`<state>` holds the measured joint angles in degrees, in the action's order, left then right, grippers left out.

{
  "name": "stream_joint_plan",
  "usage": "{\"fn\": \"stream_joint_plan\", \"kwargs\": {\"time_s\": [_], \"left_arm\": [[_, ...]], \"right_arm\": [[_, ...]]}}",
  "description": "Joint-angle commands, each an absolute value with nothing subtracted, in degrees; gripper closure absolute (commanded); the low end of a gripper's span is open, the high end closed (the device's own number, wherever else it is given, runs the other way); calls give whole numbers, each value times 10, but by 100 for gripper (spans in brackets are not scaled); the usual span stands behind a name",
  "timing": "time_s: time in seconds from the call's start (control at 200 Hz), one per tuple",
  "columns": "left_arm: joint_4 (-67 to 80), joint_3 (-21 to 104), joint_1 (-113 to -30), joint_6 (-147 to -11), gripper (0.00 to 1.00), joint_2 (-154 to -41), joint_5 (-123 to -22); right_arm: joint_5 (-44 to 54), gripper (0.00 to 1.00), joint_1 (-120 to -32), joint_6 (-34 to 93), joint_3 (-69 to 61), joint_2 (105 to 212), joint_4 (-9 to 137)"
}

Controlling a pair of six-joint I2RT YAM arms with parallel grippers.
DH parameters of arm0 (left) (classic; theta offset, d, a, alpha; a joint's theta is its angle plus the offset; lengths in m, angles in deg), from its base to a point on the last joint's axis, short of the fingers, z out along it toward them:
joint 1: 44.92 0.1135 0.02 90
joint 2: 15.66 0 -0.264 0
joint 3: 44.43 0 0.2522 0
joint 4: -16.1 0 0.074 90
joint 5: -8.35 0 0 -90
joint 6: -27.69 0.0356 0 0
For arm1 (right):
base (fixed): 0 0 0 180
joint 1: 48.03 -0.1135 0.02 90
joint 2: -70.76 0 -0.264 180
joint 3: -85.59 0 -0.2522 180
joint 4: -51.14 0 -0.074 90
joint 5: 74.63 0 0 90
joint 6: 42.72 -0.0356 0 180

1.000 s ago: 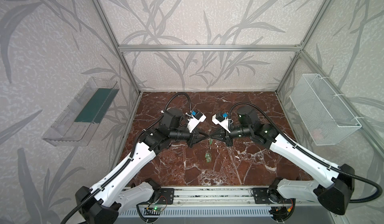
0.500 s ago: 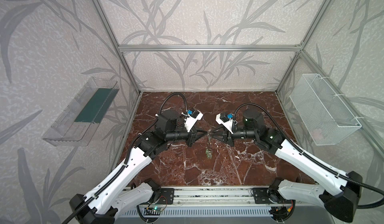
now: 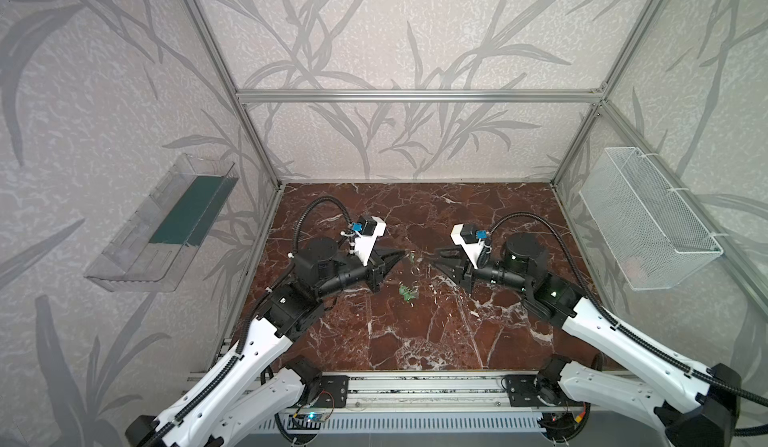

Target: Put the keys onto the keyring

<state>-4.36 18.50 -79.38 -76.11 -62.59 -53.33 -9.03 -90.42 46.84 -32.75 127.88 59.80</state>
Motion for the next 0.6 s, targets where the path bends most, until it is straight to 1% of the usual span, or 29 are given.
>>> {"fn": "stream_joint_plan", "kwargs": {"time_s": [0.0,0.315,0.595], "left_arm": [[34,177,-796,-774,100,-609,-552],[17,192,-796,-773,100,-629,-516],[5,199,-798,-772,100,-635,-495]], "right_arm": [[-66,66,-915,484,-340,1266,537],[-4,64,-976,565,-320,1294,535],[15,65,-983,577,-295,1318,538]]}}
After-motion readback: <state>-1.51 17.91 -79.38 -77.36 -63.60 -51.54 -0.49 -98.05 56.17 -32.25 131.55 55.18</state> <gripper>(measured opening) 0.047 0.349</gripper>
